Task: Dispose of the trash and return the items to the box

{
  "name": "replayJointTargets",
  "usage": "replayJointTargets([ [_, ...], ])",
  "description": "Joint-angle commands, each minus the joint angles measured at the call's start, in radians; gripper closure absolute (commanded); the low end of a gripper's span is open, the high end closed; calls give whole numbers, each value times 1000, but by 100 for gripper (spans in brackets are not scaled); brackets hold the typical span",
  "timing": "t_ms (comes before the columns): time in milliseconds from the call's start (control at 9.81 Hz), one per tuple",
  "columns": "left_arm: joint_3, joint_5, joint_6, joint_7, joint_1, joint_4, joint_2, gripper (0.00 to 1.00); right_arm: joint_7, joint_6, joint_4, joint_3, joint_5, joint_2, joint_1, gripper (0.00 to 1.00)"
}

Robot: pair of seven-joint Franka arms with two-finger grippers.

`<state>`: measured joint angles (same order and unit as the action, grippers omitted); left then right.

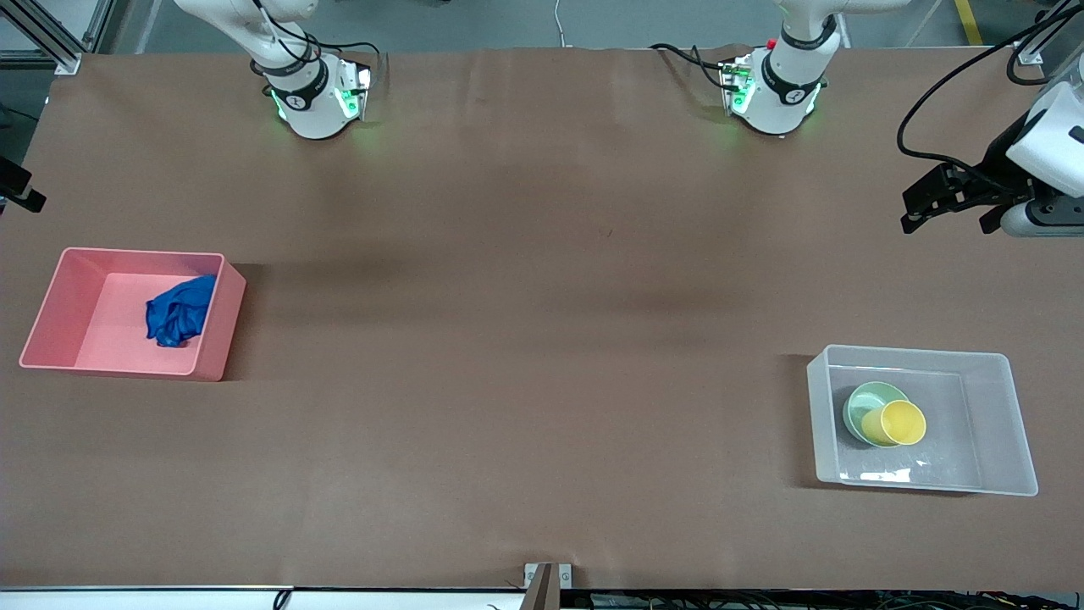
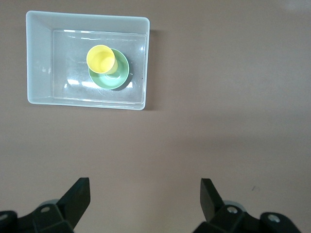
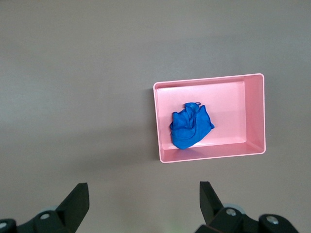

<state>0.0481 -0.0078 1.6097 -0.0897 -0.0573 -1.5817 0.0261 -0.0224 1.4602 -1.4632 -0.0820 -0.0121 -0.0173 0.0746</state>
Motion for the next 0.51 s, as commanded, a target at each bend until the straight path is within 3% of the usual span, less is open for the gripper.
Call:
replayJointTargets([
  [0, 2, 16, -7, -15, 10, -31, 12, 0, 1, -7, 4, 8, 15, -1, 16, 0],
  [408, 2, 17, -57, -16, 24, -7, 11, 0, 2, -7, 4, 8, 15, -1, 16, 0],
])
